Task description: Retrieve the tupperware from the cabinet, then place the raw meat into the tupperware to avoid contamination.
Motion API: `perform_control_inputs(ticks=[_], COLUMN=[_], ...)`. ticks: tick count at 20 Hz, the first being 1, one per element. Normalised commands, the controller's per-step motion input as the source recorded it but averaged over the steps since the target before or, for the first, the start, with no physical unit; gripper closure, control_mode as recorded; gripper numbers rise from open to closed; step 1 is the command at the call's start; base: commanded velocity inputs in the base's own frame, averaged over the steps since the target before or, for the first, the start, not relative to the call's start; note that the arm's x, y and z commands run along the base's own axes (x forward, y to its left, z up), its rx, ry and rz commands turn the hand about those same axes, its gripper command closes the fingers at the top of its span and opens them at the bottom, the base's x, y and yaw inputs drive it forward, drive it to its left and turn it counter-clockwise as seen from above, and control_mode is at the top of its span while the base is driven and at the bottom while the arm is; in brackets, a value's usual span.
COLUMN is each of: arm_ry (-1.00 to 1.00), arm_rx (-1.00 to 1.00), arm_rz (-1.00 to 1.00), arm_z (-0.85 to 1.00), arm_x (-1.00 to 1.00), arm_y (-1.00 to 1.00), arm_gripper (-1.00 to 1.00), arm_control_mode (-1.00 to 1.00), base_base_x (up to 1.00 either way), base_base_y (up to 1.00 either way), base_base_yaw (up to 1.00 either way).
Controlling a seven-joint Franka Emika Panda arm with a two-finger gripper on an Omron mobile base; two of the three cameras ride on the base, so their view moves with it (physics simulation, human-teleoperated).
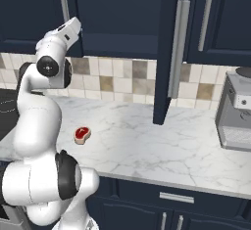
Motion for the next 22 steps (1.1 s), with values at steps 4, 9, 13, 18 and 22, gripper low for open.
perform_control_inputs(ticks=[4,9,13,18,22], arm_ry=[0.00,0.00,0.00,0.00,0.00], arm_rx=[0.00,0.00,0.00,0.00,0.00], arm_rz=[0.00,0.00,0.00,0.00,0.00], arm_z=[-0.01,-0.01,-0.02,-0.02,-0.02], arm_x=[0.33,0.33,0.33,0.33,0.33], arm_y=[0.04,0.04,0.04,0.04,0.03], arm_gripper=[-1.00,-1.00,-1.00,-1.00,-1.00], arm_control_mode=[-1.00,-1.00,-1.00,-1.00,-1.00], base_base_x=[0.00,0.00,0.00,0.00,0.00], base_base_y=[0.00,0.00,0.00,0.00,0.00], base_base_yaw=[0.00,0.00,0.00,0.00,0.00])
